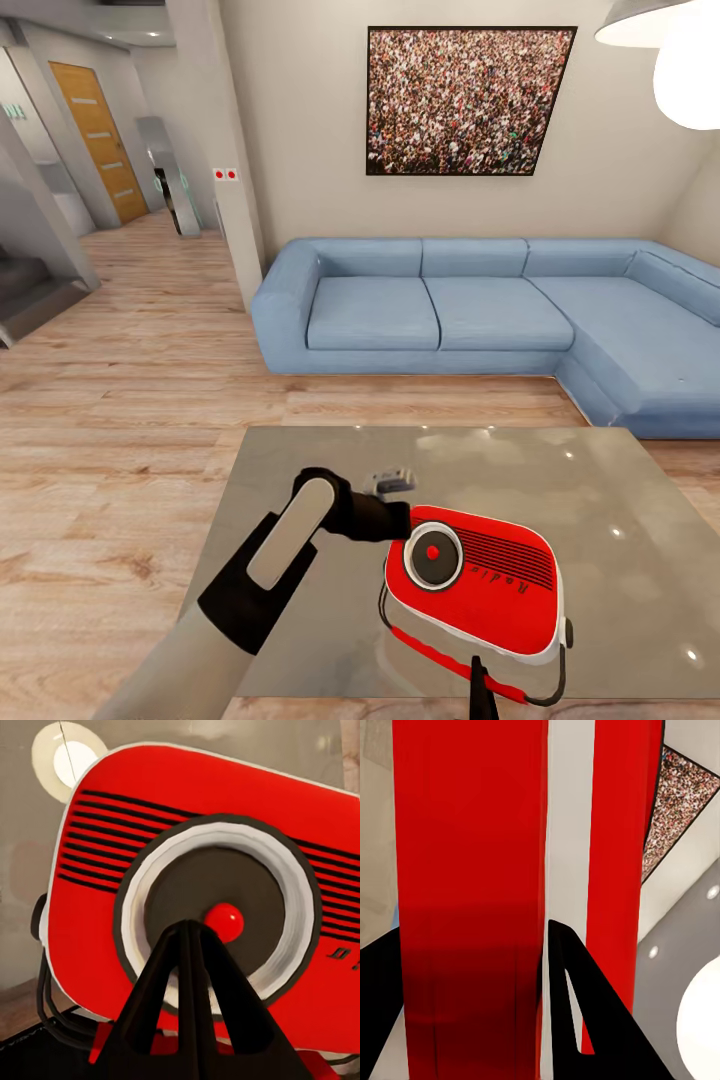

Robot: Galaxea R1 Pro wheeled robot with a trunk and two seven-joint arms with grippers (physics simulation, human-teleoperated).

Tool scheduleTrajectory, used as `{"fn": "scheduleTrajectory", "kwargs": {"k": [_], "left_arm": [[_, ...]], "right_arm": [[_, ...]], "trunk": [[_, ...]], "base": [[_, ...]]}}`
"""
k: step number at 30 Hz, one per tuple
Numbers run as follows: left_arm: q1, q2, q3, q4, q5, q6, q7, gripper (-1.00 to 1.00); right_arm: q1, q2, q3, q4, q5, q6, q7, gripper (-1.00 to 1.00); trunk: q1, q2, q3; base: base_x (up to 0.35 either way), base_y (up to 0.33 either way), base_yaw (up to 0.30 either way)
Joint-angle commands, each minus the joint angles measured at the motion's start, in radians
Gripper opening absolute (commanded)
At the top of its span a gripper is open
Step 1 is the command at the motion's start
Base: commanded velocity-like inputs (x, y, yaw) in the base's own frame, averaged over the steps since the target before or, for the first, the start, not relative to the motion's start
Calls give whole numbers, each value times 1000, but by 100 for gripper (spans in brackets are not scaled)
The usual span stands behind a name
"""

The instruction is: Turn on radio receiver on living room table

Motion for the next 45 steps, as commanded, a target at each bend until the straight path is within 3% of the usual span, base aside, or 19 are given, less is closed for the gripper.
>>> {"fn": "scheduleTrajectory", "kwargs": {"k": [1,4,11,15,45], "left_arm": [[0,0,0,1,0,0,0,-100],[-1,0,0,19,1,-1,-14,-100],[-45,0,-3,94,-2,-9,-131,-100],[-54,0,-4,107,-3,-11,-157,-100],[-57,0,-6,164,-2,-13,-166,-100]], "right_arm": [[0,0,0,-1,17,8,0,-100],[0,0,0,-1,18,8,-1,-100],[0,0,0,-1,21,8,-1,-100],[0,0,0,-1,50,8,-1,-100],[0,6,0,-2,64,8,0,-100]], "trunk": [[0,0,0],[0,0,0],[0,0,0],[0,0,0],[0,0,0]], "base": [[0,0,0],[0,0,0],[0,0,0],[0,0,0],[0,0,0]]}}
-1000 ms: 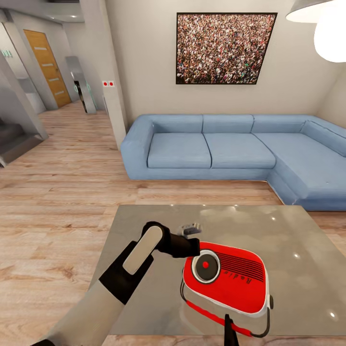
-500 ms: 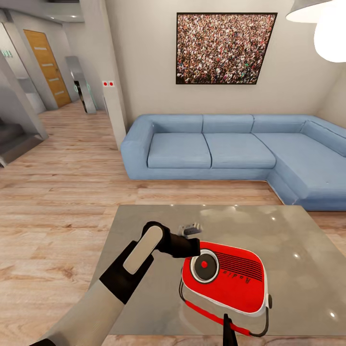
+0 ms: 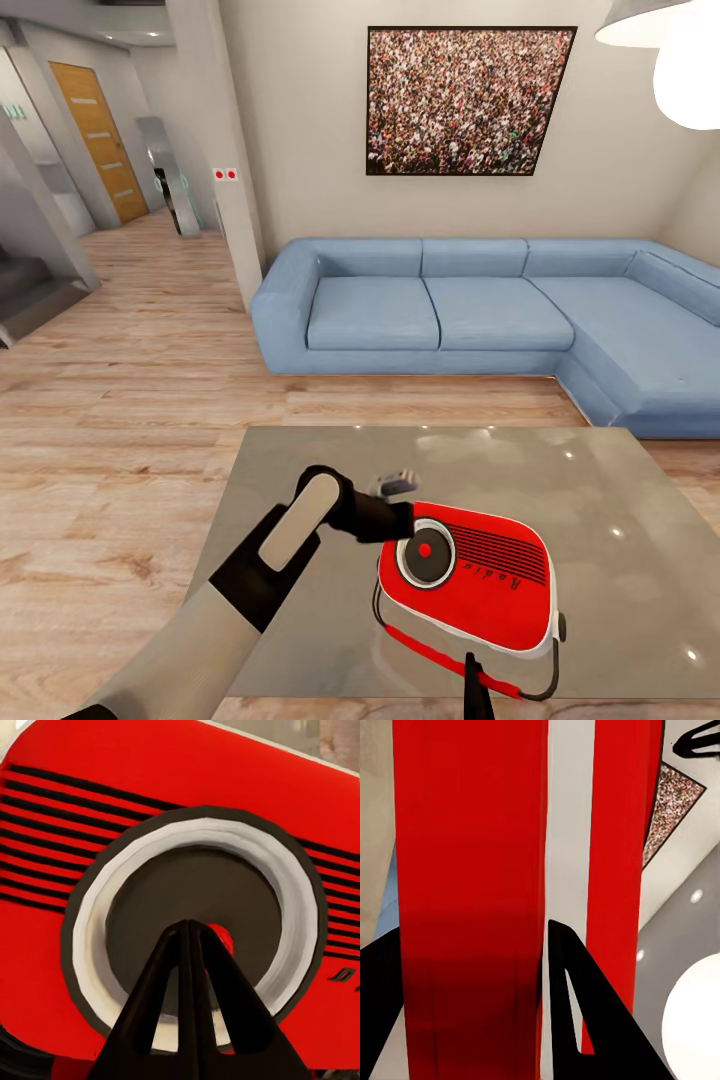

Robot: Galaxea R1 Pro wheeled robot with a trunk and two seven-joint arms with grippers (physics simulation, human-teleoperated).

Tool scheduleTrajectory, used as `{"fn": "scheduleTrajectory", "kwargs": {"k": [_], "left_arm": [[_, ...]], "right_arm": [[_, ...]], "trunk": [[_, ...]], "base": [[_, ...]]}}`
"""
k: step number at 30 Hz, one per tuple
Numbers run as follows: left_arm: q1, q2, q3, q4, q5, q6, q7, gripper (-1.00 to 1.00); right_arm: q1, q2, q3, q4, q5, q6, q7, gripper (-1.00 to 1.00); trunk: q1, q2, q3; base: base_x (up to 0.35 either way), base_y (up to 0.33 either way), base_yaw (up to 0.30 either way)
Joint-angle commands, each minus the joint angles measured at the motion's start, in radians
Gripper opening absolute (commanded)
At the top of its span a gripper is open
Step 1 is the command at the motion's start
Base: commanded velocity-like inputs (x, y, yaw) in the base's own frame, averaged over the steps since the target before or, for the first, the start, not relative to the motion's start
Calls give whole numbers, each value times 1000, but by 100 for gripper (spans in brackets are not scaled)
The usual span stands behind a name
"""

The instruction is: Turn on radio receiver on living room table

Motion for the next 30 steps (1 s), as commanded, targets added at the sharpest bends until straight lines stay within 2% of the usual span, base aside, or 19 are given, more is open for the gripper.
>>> {"fn": "scheduleTrajectory", "kwargs": {"k": [1,15,21,30], "left_arm": [[0,0,0,8,1,0,0,-100],[0,0,-2,39,0,-4,-45,-100],[0,0,-6,46,1,-65,-81,-100],[0,0,-33,76,-2,-88,-129,-100]], "right_arm": [[0,0,0,0,16,8,0,-100],[0,0,0,0,16,8,0,-100],[0,0,0,0,18,8,0,-100],[0,0,0,0,18,8,0,-100]], "trunk": [[0,0,0],[0,0,0],[0,0,0],[0,0,0]], "base": [[0,0,0],[0,0,0],[0,0,0],[0,0,0]]}}
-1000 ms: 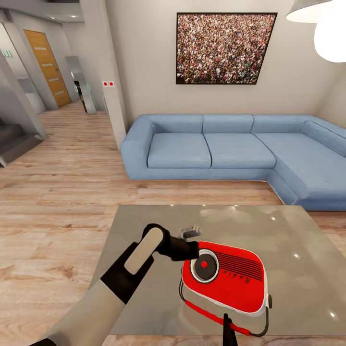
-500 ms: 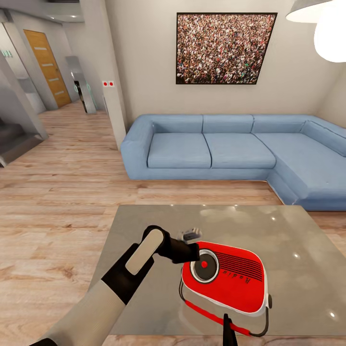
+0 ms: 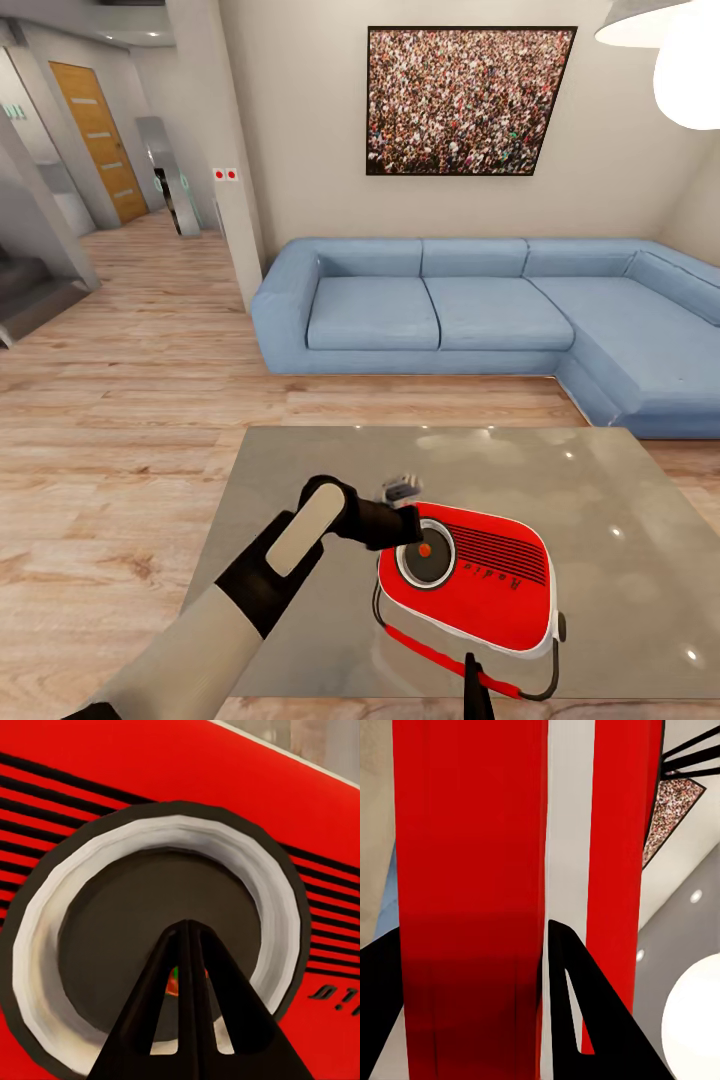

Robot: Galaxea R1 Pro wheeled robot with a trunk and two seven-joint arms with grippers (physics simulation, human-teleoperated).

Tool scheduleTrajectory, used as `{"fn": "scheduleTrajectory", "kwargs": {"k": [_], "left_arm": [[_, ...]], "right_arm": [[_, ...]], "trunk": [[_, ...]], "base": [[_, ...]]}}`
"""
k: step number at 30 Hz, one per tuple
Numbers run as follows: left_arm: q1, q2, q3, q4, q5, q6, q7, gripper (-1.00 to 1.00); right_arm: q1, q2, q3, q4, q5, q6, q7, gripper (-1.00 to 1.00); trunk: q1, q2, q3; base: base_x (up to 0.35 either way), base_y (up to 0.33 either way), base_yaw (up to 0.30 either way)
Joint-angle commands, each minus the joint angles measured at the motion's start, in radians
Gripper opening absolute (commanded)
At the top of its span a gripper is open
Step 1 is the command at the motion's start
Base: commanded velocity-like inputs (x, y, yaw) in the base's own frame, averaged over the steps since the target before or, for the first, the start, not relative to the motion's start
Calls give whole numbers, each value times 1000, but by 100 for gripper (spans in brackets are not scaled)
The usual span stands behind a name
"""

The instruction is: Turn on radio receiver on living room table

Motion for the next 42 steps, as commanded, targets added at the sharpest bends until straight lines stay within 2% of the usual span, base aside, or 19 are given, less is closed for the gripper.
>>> {"fn": "scheduleTrajectory", "kwargs": {"k": [1,7,14,20,24,33,35,38,39,40,42], "left_arm": [[0,0,-1,1,0,-1,-2,-100],[0,0,-8,21,0,-7,-18,-100],[0,0,-11,55,0,-49,-47,-100],[0,0,-59,40,-7,-55,-66,-100],[0,0,-68,-47,-2,-46,-67,-100],[0,0,-71,-343,9,-16,-70,-100],[1,0,-72,-395,19,-5,-72,-100],[1,0,-72,-425,30,1,-75,-100],[1,0,-72,-430,32,2,-75,-100],[0,0,-71,-433,33,3,-76,-100],[0,0,-69,-434,33,3,-75,-100]], "right_arm": [[0,0,0,-1,16,8,0,-100],[0,0,0,-1,16,8,0,-100],[0,0,0,-2,21,8,0,-100],[0,0,0,-1,28,8,0,-100],[0,0,0,-1,29,8,0,-100],[0,-3,-4,-29,22,8,21,-100],[0,-8,-6,-79,25,8,70,-100],[0,-14,-7,-200,32,8,174,-100],[0,-16,-10,-255,44,8,225,-100],[-1,-19,-15,-310,84,8,321,-100],[-7,-24,-19,-339,112,8,415,-100]], "trunk": [[0,0,0],[0,0,0],[0,0,0],[0,0,0],[0,0,0],[0,0,0],[0,0,0],[0,0,0],[0,0,0],[0,0,0],[0,0,0]], "base": [[0,0,0],[0,0,0],[0,0,0],[0,0,0],[0,0,0],[0,0,0],[0,0,0],[0,0,0],[0,0,0],[0,0,0],[0,0,0]]}}
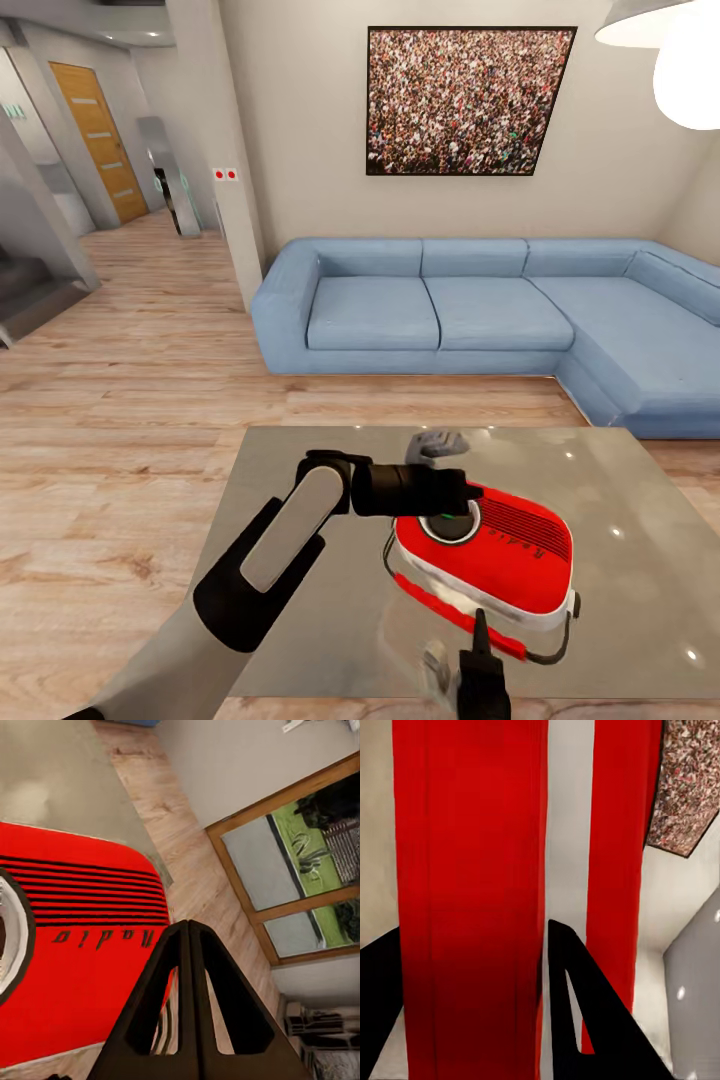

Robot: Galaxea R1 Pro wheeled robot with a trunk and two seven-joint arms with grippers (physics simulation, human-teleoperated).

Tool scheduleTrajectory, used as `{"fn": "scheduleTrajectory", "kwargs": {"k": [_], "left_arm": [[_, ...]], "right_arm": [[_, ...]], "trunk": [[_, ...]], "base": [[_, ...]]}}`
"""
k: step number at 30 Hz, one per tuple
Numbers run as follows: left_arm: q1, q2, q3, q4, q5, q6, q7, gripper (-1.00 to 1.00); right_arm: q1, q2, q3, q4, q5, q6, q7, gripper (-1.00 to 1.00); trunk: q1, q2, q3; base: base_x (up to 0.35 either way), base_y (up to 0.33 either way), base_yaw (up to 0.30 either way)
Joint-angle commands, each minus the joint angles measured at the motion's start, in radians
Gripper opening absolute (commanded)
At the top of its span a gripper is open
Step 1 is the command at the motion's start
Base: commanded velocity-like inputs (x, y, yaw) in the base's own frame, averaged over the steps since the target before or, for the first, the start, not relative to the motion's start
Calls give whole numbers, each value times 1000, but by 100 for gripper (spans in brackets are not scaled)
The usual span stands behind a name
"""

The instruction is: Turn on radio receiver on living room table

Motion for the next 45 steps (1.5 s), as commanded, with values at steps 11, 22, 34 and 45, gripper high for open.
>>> {"fn": "scheduleTrajectory", "kwargs": {"k": [11,22,34,45], "left_arm": [[1,0,10,7,-2,4,3,-100],[0,0,43,11,-11,26,7,-100],[0,67,269,-23,-12,92,-1,-100],[0,164,376,-27,-9,92,-126,-100]], "right_arm": [[-226,-25,-302,-79,133,-220,494,-100],[-552,-25,-551,-105,126,-383,1067,-100],[-720,-25,-707,-103,70,-406,1345,-100],[-877,-25,-851,-97,37,-384,1688,-100]], "trunk": [[0,0,0],[0,0,0],[0,0,0],[0,0,0]], "base": [[0,0,0],[0,0,0],[0,0,0],[0,0,0]]}}
